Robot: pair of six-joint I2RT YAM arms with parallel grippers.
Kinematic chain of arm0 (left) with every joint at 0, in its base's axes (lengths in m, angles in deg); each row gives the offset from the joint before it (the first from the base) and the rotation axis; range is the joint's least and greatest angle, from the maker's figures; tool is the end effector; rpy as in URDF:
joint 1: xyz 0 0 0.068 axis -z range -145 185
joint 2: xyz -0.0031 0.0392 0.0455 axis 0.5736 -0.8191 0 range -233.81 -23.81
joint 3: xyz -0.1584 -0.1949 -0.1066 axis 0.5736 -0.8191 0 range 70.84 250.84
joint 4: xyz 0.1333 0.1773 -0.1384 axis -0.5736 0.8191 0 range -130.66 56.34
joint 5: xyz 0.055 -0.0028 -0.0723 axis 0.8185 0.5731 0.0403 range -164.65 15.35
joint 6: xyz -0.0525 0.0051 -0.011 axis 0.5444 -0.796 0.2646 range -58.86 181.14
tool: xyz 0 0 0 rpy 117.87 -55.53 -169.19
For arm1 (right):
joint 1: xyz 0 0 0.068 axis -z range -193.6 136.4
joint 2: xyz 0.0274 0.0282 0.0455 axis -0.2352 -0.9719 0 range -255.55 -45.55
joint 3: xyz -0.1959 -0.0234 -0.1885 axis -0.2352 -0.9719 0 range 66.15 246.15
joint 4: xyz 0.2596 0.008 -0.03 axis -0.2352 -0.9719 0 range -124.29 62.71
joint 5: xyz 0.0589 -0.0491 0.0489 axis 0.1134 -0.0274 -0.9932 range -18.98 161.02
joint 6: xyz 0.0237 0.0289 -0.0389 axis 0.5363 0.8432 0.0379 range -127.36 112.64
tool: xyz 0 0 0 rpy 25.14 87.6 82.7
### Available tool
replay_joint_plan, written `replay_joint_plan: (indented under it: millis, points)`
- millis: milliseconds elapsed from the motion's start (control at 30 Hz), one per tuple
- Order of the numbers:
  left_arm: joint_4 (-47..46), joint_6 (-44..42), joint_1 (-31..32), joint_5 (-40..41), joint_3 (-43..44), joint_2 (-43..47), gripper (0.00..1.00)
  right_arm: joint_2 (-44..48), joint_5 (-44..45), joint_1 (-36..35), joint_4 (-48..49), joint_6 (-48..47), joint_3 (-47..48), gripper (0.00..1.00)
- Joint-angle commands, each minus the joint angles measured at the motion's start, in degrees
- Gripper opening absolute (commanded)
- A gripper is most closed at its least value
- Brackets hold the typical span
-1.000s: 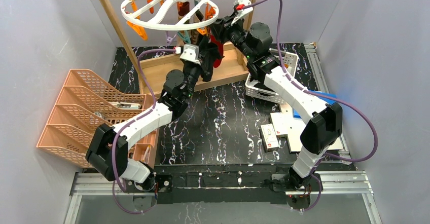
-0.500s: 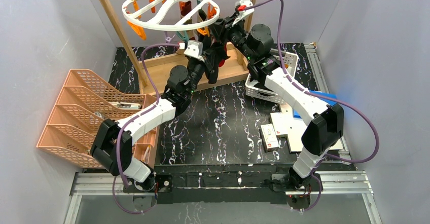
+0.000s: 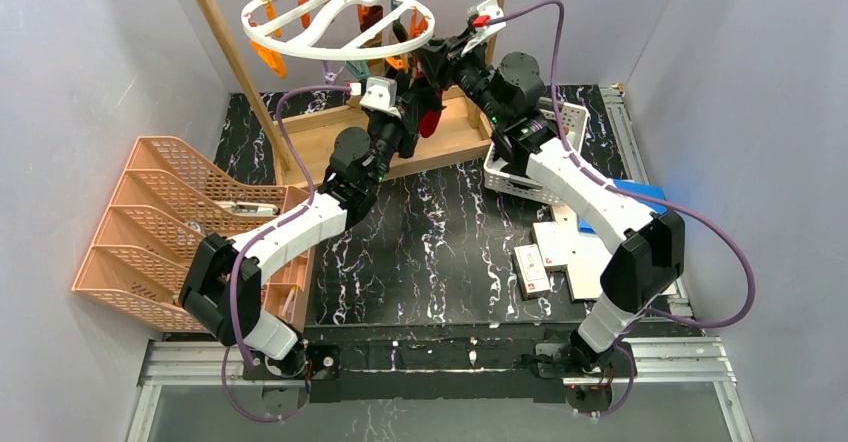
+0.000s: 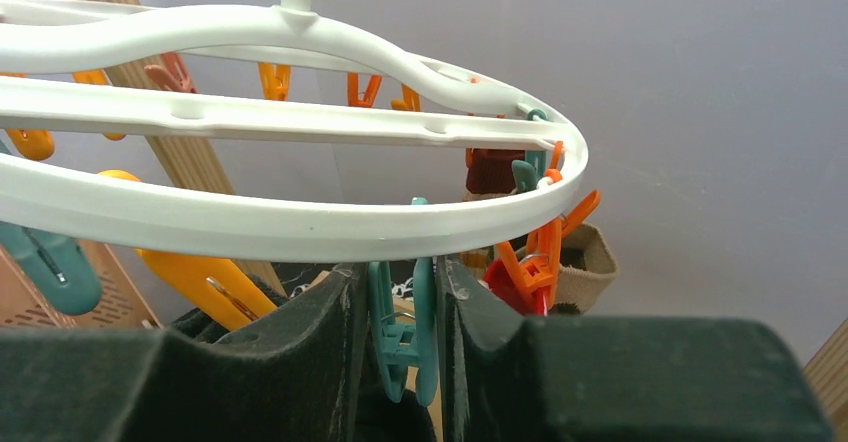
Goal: Clip the socks to the hanger
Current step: Open the clamp at the hanger, then clamp the sock onto the hanger.
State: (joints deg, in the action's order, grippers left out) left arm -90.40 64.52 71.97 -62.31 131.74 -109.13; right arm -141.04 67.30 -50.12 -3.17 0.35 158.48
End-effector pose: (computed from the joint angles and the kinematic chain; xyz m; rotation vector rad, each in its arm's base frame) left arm 0.2799 -0.2011 0.3765 0.1428 1.1450 -0.5040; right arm 0.3165 0.2372 0.4620 -0.3637 1.1815 0.7131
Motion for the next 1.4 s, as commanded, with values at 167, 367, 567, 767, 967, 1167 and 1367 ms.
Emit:
replay_joint_plan:
  millis: [167, 367, 567, 767, 967, 1167, 1367]
  points:
    - [-3.1, -0.3, 0.2, 1.7, 2.1, 1.2, 0.00, 3.7, 1.1, -0.2, 3.0, -1.4, -1.1, 0.01]
    - [-3.4, -0.2, 0.2, 1.4, 2.5, 1.7, 0.00, 3.8, 1.1, -0.1, 3.3, -1.1, -1.8, 0.01]
    - [-3.9, -0.1, 0.2, 1.5, 1.9, 2.3, 0.00, 3.6, 1.1, -0.1, 3.2, -1.0, -1.8, 0.01]
    - [-4.6, 0.4, 0.1, 1.1, 1.8, 2.9, 0.00, 3.5, 1.2, -0.1, 3.3, -1.0, -2.1, 0.01]
    - [-5.1, 1.0, 0.2, 0.3, 1.7, 3.3, 0.00, 3.4, 1.1, -0.2, 3.4, -0.8, -2.1, 0.01]
    - [-5.6, 1.7, 0.2, 0.2, 1.2, 3.7, 0.00, 3.4, 1.2, -0.1, 3.4, -0.3, -2.2, 0.01]
    - [-6.0, 2.1, 0.2, 0.1, 1.1, 3.7, 0.00, 3.4, 1.2, -0.2, 3.5, -0.2, -2.2, 0.01]
